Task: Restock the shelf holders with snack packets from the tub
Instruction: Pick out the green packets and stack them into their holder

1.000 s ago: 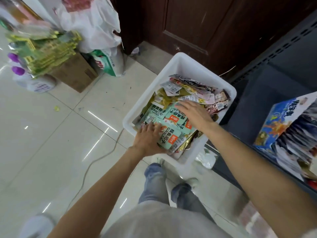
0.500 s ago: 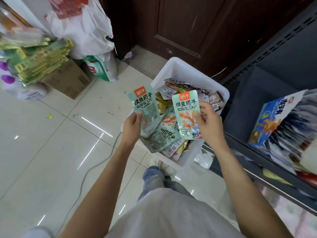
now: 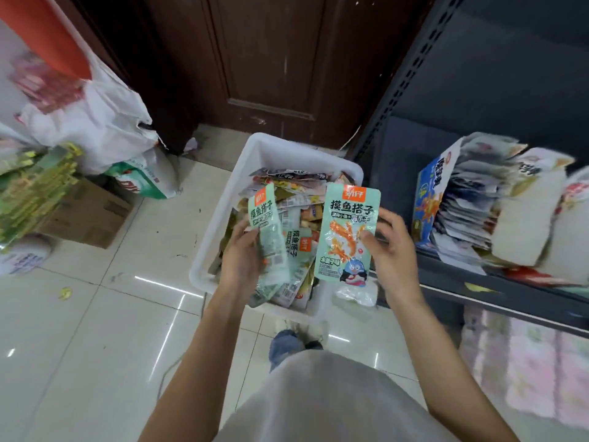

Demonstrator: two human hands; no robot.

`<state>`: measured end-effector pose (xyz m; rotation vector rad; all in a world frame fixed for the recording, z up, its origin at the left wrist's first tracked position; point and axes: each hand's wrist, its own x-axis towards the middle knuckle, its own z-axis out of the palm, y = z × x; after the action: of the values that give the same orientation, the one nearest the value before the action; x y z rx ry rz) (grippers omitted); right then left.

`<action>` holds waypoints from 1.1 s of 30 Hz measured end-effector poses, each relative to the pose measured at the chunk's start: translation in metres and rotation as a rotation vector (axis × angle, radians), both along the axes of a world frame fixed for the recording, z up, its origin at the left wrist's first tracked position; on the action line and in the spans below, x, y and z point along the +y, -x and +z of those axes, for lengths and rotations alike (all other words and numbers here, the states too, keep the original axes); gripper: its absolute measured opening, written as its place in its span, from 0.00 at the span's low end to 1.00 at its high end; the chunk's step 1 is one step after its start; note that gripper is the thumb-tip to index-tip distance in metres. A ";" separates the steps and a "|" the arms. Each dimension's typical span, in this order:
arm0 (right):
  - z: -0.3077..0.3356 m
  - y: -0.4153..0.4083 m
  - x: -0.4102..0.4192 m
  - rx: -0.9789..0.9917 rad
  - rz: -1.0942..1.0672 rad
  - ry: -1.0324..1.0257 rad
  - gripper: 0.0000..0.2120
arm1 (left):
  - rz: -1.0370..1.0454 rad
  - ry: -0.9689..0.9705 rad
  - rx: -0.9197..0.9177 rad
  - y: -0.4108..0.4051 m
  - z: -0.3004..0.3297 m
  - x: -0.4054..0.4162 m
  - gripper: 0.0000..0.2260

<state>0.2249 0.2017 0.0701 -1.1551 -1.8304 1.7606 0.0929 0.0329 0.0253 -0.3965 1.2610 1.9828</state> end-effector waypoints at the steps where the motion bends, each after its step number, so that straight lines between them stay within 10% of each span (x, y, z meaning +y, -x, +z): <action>1: 0.004 -0.007 0.004 0.019 -0.025 -0.013 0.15 | 0.002 -0.019 -0.077 -0.001 0.003 0.008 0.12; 12: 0.037 -0.122 0.053 0.221 -0.322 -0.083 0.18 | -0.577 -0.394 -0.135 -0.052 0.076 0.114 0.32; 22: 0.059 -0.280 0.212 0.282 -0.709 -0.318 0.16 | -1.004 -0.028 0.502 -0.192 0.121 0.287 0.08; 33: 0.033 -0.290 0.367 0.050 -0.091 -0.439 0.09 | -0.766 0.097 0.724 -0.262 0.138 0.389 0.09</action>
<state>0.5148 0.5685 0.1029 -0.9892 -1.9665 1.2381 0.3548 0.4216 0.1632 0.7398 1.6115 1.4071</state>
